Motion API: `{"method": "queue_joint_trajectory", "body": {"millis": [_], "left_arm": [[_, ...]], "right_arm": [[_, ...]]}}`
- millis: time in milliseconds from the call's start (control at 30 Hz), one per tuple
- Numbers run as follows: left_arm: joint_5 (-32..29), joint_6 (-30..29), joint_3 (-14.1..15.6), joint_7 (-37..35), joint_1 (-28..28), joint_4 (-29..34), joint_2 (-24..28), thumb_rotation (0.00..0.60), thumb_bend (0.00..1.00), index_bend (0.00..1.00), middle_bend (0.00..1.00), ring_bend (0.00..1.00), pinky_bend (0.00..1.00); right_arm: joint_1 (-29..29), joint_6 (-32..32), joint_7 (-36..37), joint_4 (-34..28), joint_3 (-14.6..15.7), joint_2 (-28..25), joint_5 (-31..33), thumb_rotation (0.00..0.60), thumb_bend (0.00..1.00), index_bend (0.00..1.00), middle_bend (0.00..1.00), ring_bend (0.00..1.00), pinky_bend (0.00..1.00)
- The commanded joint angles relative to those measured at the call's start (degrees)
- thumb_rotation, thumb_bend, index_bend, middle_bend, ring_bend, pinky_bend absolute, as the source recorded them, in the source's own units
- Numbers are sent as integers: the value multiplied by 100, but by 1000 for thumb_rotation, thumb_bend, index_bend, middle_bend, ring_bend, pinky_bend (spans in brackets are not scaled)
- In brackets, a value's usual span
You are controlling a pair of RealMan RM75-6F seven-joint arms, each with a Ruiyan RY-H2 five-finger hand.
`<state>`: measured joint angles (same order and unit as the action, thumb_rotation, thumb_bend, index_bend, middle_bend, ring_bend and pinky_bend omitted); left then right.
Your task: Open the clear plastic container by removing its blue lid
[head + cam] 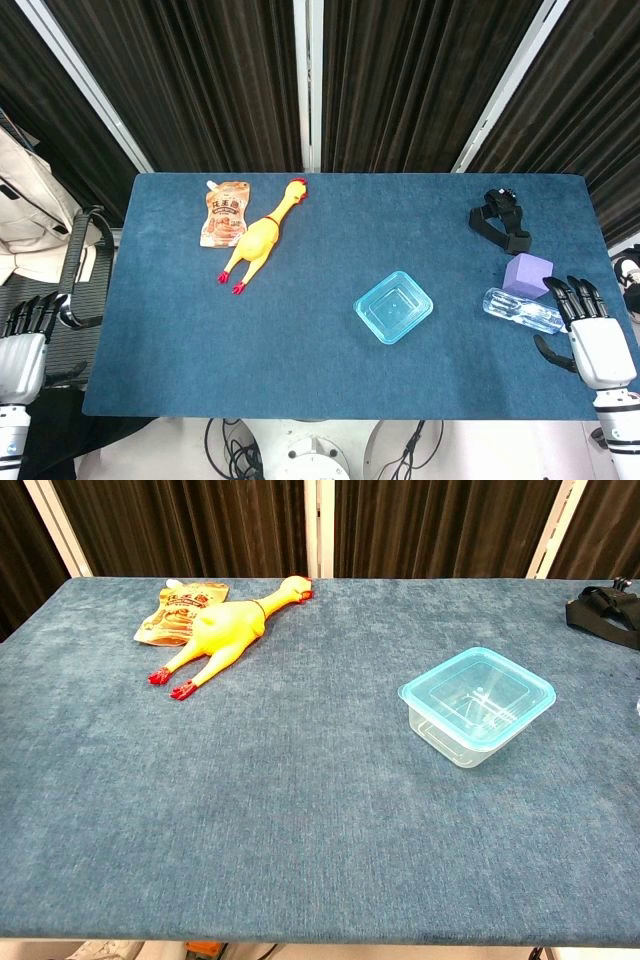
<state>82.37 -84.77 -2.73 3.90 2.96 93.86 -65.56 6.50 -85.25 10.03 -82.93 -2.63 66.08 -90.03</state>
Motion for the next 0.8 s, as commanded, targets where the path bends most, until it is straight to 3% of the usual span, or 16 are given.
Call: {"method": "queue_joint_trajectory", "body": {"millis": [33,367,500,633,800], "left_arm": [[-5,-13,-8,28,3,-27,-21,600,0,100,55,0,0],[112,-187,1,184,-29,-167,-167,600,0,100,55,0,0],[192,-157,25,192,6,-171,-187,600,0,100,55,0,0],[248,-128,44,160,34,-171,-208,600,0,100,55,0,0],[267,-50,56,131,82,-204,-230,600,0,100,55,0,0]], "right_arm": [[-6,-10,-19,-13,-3,-1,6,600,222,70,100,0,0],[44,18,-67,-66,33,-18,-108,600,222,70,100,0,0],[310,412,-130,-54,48,42,-187,600,214,70,100,0,0],[698,974,-191,1,-10,232,-160,600,141,70,97,0,0],[1244,1605,-403,343,-164,805,-91,600,67,59,68,0,0]]}}
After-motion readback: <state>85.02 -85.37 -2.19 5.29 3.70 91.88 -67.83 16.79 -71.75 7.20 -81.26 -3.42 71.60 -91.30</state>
